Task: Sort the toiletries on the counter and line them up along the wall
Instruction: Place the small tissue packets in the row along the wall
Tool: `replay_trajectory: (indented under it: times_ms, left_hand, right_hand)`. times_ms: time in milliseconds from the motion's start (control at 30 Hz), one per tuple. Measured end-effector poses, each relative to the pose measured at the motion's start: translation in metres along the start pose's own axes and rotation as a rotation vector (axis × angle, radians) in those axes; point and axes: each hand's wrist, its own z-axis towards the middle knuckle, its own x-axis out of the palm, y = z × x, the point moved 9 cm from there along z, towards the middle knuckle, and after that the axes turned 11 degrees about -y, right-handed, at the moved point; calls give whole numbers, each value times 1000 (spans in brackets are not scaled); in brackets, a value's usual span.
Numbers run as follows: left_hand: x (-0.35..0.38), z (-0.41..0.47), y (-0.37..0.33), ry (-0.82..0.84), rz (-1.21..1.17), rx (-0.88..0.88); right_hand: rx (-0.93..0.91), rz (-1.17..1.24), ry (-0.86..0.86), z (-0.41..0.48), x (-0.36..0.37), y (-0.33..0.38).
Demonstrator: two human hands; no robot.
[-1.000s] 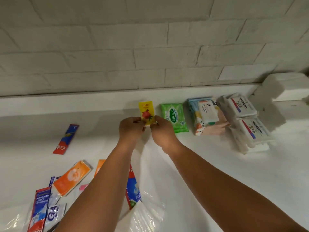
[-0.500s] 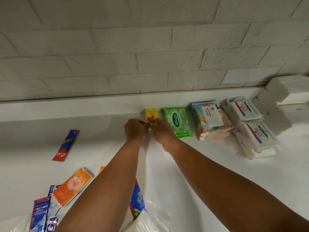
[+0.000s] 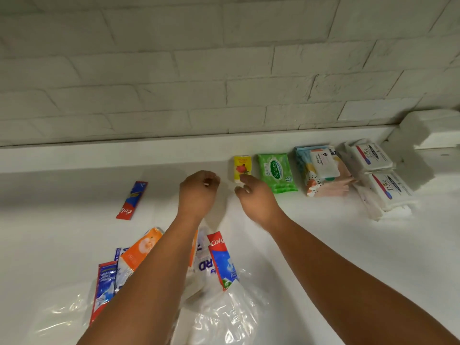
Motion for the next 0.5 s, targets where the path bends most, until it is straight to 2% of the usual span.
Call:
replay_trajectory:
  times_ms: [133,333,500]
  left_hand:
    - [-36,-26,11,31,-21,26]
    - [-69,-73,68,132,169,-83]
    - [-71,-103,87,197,258,-55]
  right_hand:
    - [-18,-6,56,-41,15,7]
    - [-41,-178,112,-100,54,5]
    - [-27,-226,112,-121,76,1]
